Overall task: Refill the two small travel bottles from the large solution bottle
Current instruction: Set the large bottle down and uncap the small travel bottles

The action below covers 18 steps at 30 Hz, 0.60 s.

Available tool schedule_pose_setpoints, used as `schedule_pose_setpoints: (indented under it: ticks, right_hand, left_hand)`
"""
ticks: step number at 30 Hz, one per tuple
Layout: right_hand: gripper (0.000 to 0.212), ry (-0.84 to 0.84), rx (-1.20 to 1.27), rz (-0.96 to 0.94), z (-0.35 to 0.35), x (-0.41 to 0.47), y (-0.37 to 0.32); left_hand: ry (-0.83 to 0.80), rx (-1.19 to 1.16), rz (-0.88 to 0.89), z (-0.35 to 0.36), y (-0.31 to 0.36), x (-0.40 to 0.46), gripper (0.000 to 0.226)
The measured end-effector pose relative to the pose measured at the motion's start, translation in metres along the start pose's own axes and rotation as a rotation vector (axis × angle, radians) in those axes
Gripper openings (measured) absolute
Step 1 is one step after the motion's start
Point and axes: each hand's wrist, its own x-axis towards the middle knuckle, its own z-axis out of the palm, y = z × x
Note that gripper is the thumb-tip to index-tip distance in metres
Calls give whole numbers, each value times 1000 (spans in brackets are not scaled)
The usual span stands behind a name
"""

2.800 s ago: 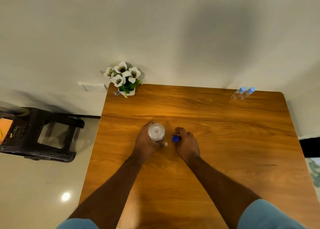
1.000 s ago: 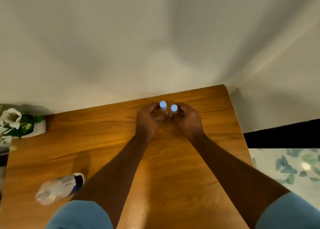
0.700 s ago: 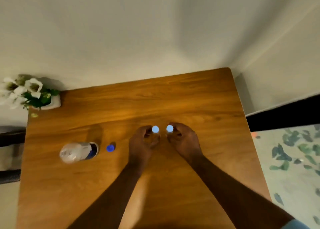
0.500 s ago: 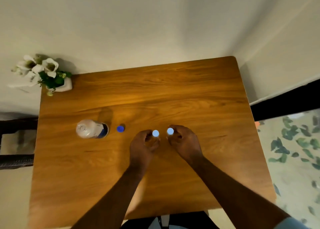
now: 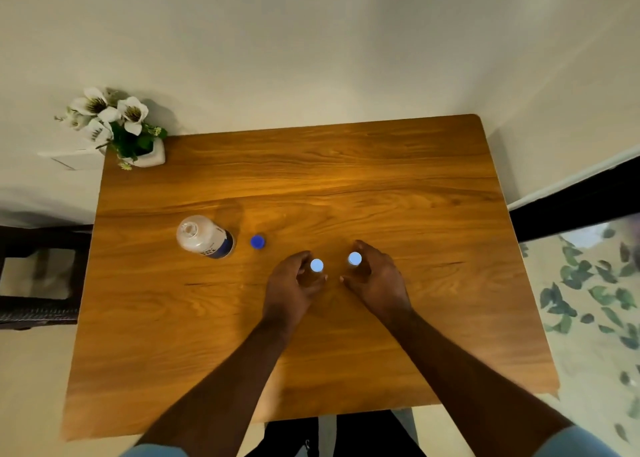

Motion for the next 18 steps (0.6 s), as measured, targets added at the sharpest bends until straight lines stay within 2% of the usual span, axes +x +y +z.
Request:
schedule_pose_setpoints:
  ticks: [4, 7, 12, 18]
  right_hand:
    - [101, -31, -28, 2, -14, -8, -8]
    - [106, 22, -45, -70, -37, -17, -22]
    - [99, 235, -94, -280, -91, -23, -81]
    - [73, 405, -103, -536, -182, -27, -222]
  left_hand:
    - [11, -3, 56, -10, 8, 1, 41]
    - [54, -76, 89, -25, 23, 3, 38]
    - [184, -192, 180, -62, 65, 15, 26]
    - [275, -368, 477, -147, 170, 33, 21]
